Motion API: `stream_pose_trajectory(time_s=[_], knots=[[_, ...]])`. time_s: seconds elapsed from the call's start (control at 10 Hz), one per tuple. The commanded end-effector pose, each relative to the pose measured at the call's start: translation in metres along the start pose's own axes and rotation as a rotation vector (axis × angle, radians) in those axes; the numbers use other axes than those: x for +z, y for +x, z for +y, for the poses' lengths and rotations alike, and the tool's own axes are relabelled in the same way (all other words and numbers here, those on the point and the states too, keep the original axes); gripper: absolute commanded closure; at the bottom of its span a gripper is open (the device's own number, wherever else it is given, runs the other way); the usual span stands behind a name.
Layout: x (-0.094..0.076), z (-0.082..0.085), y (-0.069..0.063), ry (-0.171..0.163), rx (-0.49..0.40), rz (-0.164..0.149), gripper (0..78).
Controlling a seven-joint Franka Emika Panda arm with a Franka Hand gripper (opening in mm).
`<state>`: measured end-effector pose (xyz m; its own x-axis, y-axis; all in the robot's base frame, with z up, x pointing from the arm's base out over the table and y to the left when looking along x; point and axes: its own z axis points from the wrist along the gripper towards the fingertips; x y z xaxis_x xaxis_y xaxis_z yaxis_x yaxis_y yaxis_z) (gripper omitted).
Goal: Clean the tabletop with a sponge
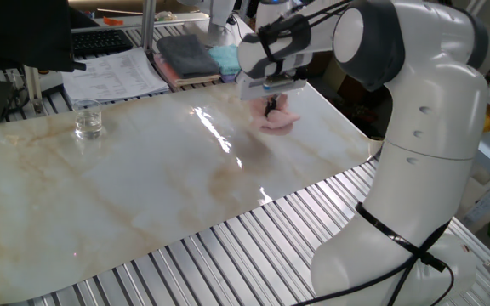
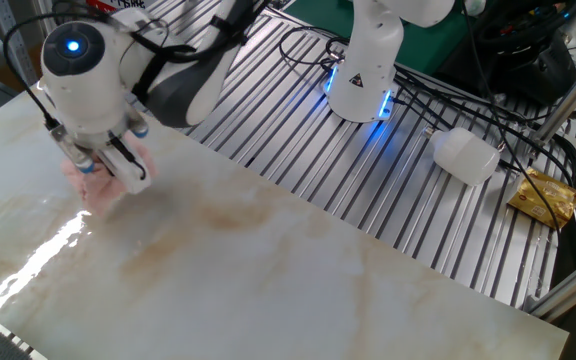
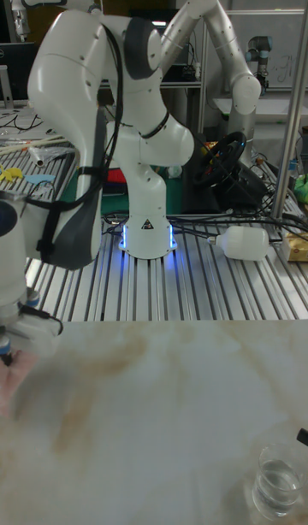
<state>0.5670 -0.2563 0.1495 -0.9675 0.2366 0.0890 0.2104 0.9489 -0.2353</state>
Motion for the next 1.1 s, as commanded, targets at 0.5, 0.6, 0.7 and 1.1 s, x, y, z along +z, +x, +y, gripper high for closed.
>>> stream_pose_trajectory(time_s=[0.5, 0.6, 0.7, 1.1], knots=[[0.059, 0.042, -0.013, -0.110, 0.098, -0.015, 76.4], [0.049, 0.058, -0.009, -0.143, 0.123, -0.005, 76.4], [0.049, 0.058, -0.009, -0.143, 0.123, -0.005, 76.4], [0.041, 0.096, 0.006, -0.231, 0.112, -0.016, 76.4]])
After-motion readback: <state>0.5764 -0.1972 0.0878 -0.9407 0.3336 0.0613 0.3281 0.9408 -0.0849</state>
